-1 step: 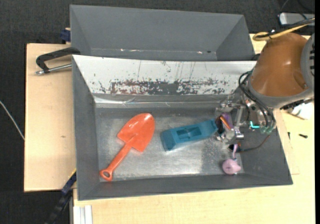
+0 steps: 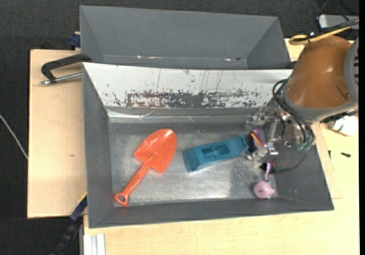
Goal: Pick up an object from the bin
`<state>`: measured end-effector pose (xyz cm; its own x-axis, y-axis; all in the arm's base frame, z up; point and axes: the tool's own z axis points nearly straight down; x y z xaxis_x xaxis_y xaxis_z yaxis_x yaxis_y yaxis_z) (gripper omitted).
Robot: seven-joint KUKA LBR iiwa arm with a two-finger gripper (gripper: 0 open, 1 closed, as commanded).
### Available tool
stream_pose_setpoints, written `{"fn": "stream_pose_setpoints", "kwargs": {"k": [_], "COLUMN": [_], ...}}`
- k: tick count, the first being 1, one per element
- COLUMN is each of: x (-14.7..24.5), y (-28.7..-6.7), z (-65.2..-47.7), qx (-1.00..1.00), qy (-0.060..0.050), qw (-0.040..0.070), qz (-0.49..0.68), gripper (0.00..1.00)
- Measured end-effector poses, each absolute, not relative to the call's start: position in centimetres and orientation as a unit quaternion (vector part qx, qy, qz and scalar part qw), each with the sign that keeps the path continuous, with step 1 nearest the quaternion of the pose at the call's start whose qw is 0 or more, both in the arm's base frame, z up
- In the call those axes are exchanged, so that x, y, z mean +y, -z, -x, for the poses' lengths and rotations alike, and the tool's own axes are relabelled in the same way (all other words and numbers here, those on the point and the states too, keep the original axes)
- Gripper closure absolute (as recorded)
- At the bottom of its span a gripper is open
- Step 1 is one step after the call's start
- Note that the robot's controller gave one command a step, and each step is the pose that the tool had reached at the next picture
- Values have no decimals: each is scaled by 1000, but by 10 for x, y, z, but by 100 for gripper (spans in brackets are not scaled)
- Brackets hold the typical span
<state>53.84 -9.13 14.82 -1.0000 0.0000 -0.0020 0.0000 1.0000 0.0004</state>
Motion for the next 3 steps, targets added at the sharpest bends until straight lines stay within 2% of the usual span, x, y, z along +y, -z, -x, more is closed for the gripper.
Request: {"fn": "stream_pose_setpoints", "kwargs": {"k": [1,2,3], "x": [-21,-2,-3], "y": [-91,-108,-148], "z": [-555,-558,-560], "qx": [1000,1000,1000], "qy": [-1,-1,0], "qw": [3,0,4], "qz": [-18,1,3], "gripper": [0,0,0]}}
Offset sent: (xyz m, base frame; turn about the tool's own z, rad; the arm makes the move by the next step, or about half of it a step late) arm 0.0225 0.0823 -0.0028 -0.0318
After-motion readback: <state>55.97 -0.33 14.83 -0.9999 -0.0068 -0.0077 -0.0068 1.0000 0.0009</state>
